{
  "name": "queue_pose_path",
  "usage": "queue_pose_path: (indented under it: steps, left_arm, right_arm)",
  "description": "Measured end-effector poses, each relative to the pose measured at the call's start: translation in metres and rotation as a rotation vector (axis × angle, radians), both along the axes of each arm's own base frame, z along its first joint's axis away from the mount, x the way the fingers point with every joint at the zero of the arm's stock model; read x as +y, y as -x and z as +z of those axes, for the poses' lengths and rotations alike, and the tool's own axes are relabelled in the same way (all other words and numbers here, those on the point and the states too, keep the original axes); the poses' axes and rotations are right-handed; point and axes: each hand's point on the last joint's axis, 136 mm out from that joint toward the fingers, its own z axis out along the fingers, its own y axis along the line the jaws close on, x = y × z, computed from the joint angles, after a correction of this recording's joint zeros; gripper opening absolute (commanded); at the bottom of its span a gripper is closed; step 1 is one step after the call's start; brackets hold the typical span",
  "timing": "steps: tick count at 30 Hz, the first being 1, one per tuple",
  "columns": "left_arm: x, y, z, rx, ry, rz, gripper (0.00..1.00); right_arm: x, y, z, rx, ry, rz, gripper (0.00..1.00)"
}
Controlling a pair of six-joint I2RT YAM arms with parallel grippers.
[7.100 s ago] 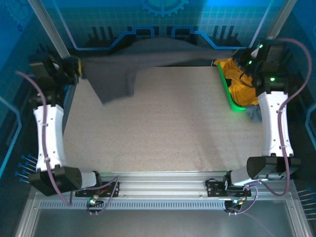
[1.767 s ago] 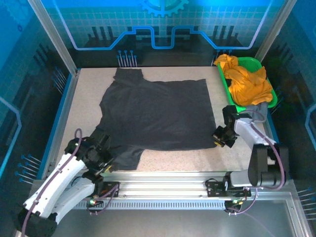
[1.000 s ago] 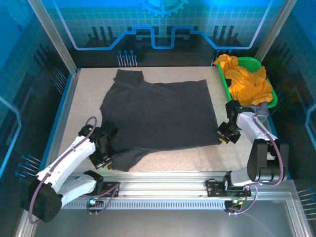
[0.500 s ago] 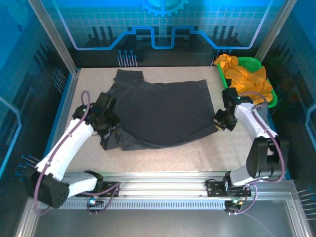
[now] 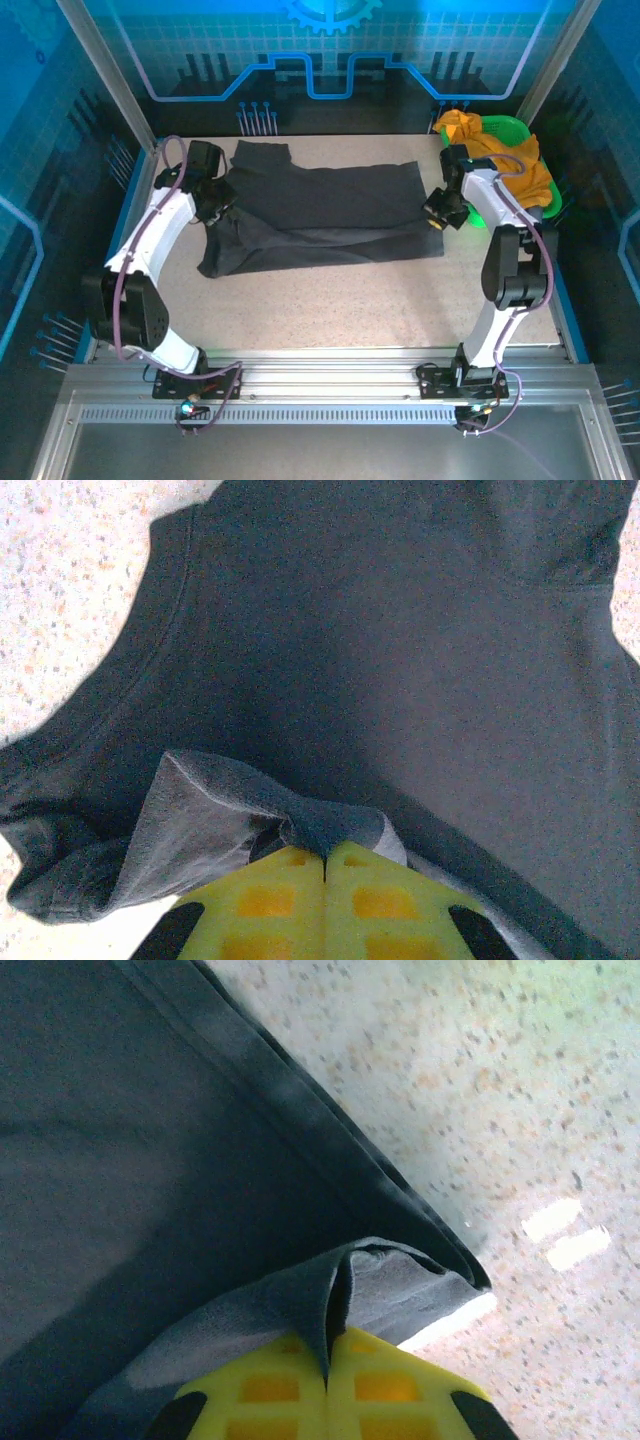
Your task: Fold and stack the t-shirts
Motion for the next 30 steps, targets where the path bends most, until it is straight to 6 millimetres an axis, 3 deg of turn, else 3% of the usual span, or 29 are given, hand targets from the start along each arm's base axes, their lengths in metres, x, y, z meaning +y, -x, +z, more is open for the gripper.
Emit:
queue_pose_path:
  steps: [7, 17, 18, 20, 22, 24, 27, 30]
  left_arm:
    - [0.005, -0.026, -0.007, -0.003, -0.042, -0.061, 0.00]
    - [0.008, -0.045, -0.031, 0.036, -0.085, -0.123, 0.00]
    - [0.009, -0.047, -0.033, 0.040, -0.087, -0.126, 0.05]
    - [0.011, -0.052, -0.040, 0.051, -0.090, -0.131, 0.35]
    - [0.015, -0.057, -0.046, 0.067, -0.090, -0.127, 0.49]
    - [0.022, -0.056, -0.049, 0.081, -0.087, -0.108, 0.52]
    - [0.035, -0.046, -0.049, 0.105, -0.080, -0.068, 0.52]
    - [0.043, -0.015, -0.053, 0.139, -0.069, -0.016, 0.52]
  right_arm:
    - [0.001, -0.018, -0.011, 0.018, 0.001, -0.006, 0.00]
    - [-0.001, -0.030, -0.029, 0.066, 0.013, -0.007, 0.00]
    - [-0.001, -0.032, -0.031, 0.067, 0.013, -0.007, 0.04]
    - [0.000, -0.038, -0.034, 0.069, 0.010, 0.002, 0.28]
    - [0.002, -0.044, -0.035, 0.066, 0.002, 0.023, 0.46]
    - [0.003, -0.049, -0.034, 0.055, 0.001, 0.054, 0.55]
    - [0.003, -0.051, -0.027, 0.038, 0.008, 0.094, 0.61]
    - [0.003, -0.038, -0.020, 0.028, 0.009, 0.125, 0.61]
